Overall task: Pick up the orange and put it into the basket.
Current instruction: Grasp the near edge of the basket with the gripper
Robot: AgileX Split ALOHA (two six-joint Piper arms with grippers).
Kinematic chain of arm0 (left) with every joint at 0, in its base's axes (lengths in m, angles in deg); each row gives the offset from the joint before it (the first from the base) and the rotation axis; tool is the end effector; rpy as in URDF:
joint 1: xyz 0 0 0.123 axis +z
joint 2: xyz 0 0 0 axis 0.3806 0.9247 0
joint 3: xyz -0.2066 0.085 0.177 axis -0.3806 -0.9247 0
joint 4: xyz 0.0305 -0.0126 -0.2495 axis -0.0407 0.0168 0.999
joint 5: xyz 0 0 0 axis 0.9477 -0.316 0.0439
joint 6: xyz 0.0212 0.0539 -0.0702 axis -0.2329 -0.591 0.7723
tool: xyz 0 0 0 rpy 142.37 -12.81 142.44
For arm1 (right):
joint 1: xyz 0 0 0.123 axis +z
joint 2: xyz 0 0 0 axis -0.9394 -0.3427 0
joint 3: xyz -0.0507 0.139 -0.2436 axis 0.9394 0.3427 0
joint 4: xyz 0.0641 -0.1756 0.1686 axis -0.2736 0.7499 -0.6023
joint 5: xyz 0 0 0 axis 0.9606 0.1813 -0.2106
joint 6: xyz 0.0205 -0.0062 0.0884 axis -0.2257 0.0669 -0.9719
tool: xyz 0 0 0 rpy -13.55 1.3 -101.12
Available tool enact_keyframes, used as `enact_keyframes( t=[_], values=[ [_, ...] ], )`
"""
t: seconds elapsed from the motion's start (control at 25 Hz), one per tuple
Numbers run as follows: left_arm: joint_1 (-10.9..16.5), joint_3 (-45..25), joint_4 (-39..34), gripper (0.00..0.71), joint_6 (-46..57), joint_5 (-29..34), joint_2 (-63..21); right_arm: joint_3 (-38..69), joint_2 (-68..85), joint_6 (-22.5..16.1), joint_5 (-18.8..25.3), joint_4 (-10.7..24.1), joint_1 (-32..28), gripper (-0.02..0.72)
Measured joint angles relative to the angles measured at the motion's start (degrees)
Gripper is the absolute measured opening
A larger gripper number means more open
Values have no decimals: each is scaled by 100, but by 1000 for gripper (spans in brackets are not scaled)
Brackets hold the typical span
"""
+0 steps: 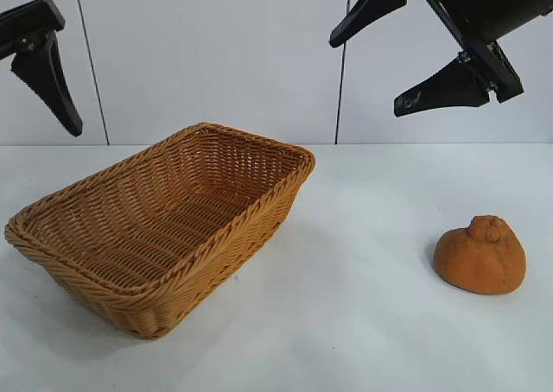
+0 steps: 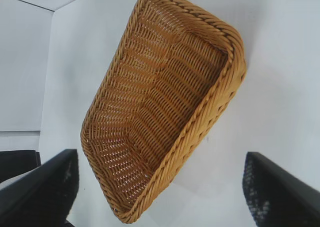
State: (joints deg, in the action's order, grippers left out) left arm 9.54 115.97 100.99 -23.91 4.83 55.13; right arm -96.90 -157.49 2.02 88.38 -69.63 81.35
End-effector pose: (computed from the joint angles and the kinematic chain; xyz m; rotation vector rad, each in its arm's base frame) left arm 0.2712 -0.0787 0.2306 -0.9409 2.7476 -0.4975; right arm 0.3127 0.1141 0.2649 -0.0119 2.5158 0.9711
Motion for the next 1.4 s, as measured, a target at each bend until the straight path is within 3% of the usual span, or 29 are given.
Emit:
enact_keyframes(
  t=[0.44, 0.76, 1.0, 1.08, 1.24, 1.28, 1.32, 1.4],
  values=[
    [-291, -216, -9, 643, 739, -789, 758, 0, 0, 0, -43, 0, 0, 610],
    [-291, -634, 100, 643, 764, -1806, 1537, 0, 0, 0, -43, 0, 0, 610],
    [-291, -724, 122, 625, 764, -1921, 1666, 0, 0, 0, -61, -2, 0, 610],
    [-291, -729, 122, 540, 764, -1948, 1666, 0, 0, 0, -72, -2, 0, 610],
    [-291, -729, 147, 230, 760, -2037, 1666, 0, 0, 0, -79, -2, 0, 610],
    [-291, -729, 147, 230, 760, -2037, 1666, 0, 0, 0, -79, -2, 0, 610],
    [-291, -729, 165, 145, 770, -2065, 1666, 0, 0, 0, -79, -2, 0, 610],
    [-291, -706, 244, 90, 823, -2110, 1666, 0, 0, 0, -79, -7, 0, 610]
  ],
)
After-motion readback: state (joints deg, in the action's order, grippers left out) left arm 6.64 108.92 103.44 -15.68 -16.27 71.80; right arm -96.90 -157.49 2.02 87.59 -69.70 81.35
